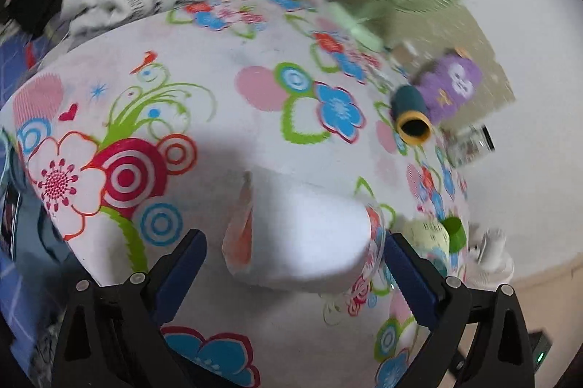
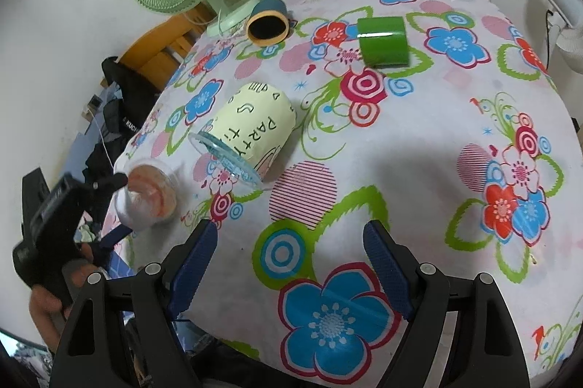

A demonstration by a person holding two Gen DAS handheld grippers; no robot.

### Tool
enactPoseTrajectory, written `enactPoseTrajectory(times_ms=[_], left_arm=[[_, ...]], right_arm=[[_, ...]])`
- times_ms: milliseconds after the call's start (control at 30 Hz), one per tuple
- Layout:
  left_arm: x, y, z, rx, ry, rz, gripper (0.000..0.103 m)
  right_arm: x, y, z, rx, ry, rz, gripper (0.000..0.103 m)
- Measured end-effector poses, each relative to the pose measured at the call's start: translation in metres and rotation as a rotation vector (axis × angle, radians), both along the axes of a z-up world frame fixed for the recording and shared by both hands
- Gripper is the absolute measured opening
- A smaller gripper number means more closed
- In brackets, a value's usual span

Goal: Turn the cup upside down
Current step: 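Lift the white cup off the table with the left gripper, then roll the left gripper to turn the white cup over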

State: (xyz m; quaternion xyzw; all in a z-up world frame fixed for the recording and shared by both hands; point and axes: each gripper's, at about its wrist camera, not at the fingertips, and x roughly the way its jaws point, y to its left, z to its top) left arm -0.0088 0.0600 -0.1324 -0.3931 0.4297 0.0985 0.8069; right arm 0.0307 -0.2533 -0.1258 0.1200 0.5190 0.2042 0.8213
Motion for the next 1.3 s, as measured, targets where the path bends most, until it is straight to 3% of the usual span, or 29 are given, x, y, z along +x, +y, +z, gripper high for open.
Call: enactPoseTrajectory(times_ms=[133,267,367,500,567,800,1200,1300], left_arm=[[0.001,0.01,-0.002,-0.063,0.008,0.046,0.099],[0.001,0.014,0.003,-0.07,-0.004,0.044,0.099],[0.0,0.013,0.015,-0.027,-0.041,0.019,0.099],[0.0,0.003,0.033,0.093,-0.092,-0.076,0.099],[-0.009,0.003,0.035,0.135,-0.091,-0.069,0.099],[-0.052,0.019,-0.003,-0.099,0.004,0.102,0.099],[-0.018,0.035,-0.011,-0.265,0.016,0.294,0.101],[-0.006,0.028,-0.025,-0.386,0.085,0.282,0.101]], right_arm=[[0.002,0.003,-0.002,-0.009,0.004,0.01,0.084],[0.004,0.002,-0.003,-0.007,0.008,0.006,0.084],[0.005,0.002,-0.005,-0.007,0.015,0.005,0.084],[0.006,0.006,-0.007,-0.008,0.02,0.013,0.084],[0.005,0.008,-0.006,-0.01,0.015,0.021,0.084],[0.009,0.015,-0.015,-0.009,0.036,0.028,0.084],[0.002,0.021,-0.012,-0.049,0.025,0.054,0.084],[0.002,0.019,-0.015,-0.048,0.037,0.041,0.084]])
